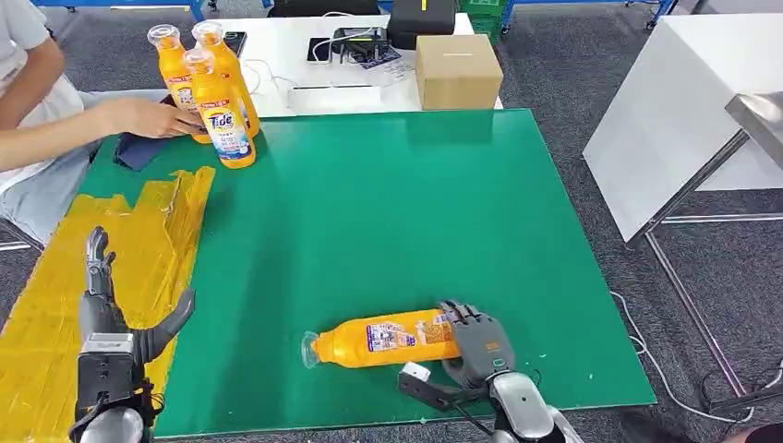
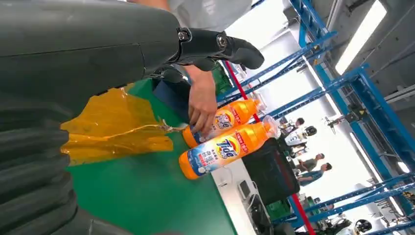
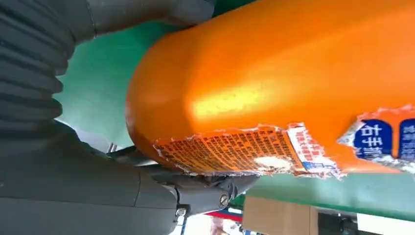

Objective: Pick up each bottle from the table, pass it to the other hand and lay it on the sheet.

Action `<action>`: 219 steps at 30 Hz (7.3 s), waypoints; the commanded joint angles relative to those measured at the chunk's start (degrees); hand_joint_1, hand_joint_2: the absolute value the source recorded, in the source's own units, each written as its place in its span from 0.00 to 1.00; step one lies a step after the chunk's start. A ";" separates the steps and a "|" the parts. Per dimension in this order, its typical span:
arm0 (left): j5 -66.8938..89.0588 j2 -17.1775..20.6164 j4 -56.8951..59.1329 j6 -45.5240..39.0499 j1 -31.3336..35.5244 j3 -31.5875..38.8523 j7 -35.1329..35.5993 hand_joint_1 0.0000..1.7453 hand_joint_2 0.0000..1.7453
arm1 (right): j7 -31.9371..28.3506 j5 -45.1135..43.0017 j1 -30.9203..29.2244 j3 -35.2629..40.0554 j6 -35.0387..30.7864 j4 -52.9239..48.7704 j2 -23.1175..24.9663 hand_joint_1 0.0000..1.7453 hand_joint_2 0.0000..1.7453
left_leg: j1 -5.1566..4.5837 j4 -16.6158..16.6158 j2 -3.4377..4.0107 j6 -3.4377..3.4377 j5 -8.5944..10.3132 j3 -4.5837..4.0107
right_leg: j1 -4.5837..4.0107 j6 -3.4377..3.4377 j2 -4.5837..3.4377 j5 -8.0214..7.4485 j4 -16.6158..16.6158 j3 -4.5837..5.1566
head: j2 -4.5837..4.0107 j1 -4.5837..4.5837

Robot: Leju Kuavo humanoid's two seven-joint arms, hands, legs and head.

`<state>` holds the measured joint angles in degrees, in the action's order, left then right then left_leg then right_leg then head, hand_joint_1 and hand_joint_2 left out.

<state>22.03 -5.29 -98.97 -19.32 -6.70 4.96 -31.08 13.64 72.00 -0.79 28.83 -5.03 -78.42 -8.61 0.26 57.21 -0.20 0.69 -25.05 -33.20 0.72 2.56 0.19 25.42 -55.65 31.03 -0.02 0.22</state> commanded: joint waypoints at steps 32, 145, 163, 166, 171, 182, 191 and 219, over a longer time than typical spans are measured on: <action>-3.49 -0.71 2.08 1.42 1.67 -0.29 0.80 0.00 1.00 | -2.04 -2.37 -3.08 -2.36 -3.40 5.03 2.27 1.00 1.00 | 0.02 -0.03 0.02 -0.02 -0.04 0.54 | -0.04 -0.09 -0.05 0.03 0.05 -0.51 | 0.00 0.02; -37.62 1.15 13.39 26.67 12.49 -19.41 8.58 1.00 1.00 | -30.42 -39.70 -18.52 17.18 -14.78 29.01 21.86 1.00 1.00 | 0.06 -0.04 -0.01 -0.06 -0.03 -0.04 | -0.07 -0.11 -0.04 0.05 0.04 -0.02 | 0.00 0.02; -24.30 2.31 11.38 12.12 13.81 -17.74 4.11 1.00 1.00 | -31.94 -41.08 -14.72 13.29 -20.42 16.52 19.12 0.00 1.00 | 0.05 -0.01 -0.08 -0.06 -0.03 -0.08 | -0.06 -0.11 0.03 0.07 0.00 0.01 | 0.00 0.02; -14.96 3.20 11.60 2.89 14.52 -16.48 3.44 1.00 1.00 | -31.85 -38.49 -12.83 12.56 -23.01 9.70 16.73 0.00 1.00 | 0.06 0.01 -0.03 -0.06 -0.04 -0.08 | -0.08 -0.12 -0.02 0.06 -0.01 0.01 | 0.00 0.00; 1.79 4.35 11.32 -10.45 14.32 -13.97 3.40 1.00 1.00 | -31.79 -35.56 -8.35 9.07 -25.73 -2.51 13.56 0.00 1.00 | 0.04 0.00 -0.12 -0.04 -0.02 -0.11 | -0.06 -0.09 0.07 0.06 0.00 0.04 | 0.00 0.02; 58.62 7.02 7.50 -20.68 6.12 -3.12 20.57 1.00 1.00 | -32.99 -36.91 3.64 -3.89 -28.30 -23.44 9.11 0.00 1.00 | 0.02 -0.02 0.05 -0.05 -0.10 0.00 | -0.02 -0.11 -0.10 0.09 0.03 -0.04 | 0.00 0.02; 65.34 13.86 12.10 -14.18 2.18 -7.57 31.28 1.00 1.00 | -34.99 -49.52 8.65 -13.99 -19.69 -29.16 10.28 0.00 1.00 | 0.01 -0.06 -0.10 -0.06 -0.05 -0.06 | -0.07 -0.12 0.04 0.11 0.04 0.03 | 0.00 0.00; 67.20 12.65 40.76 -12.55 17.70 -13.35 35.85 0.25 1.00 | -34.46 -52.48 3.84 -7.73 -10.24 -20.56 11.06 0.00 1.00 | 0.06 -0.09 -0.01 -0.07 -0.02 0.06 | -0.08 -0.15 -0.05 0.04 0.10 -0.11 | 0.00 0.02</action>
<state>87.71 7.34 -68.26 -31.89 5.00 -6.41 3.87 -21.20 19.69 6.02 18.73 -15.63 -104.87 2.32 0.28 57.21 -0.20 0.66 -25.03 -33.39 0.69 2.51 0.12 25.44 -55.67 31.20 -0.02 0.24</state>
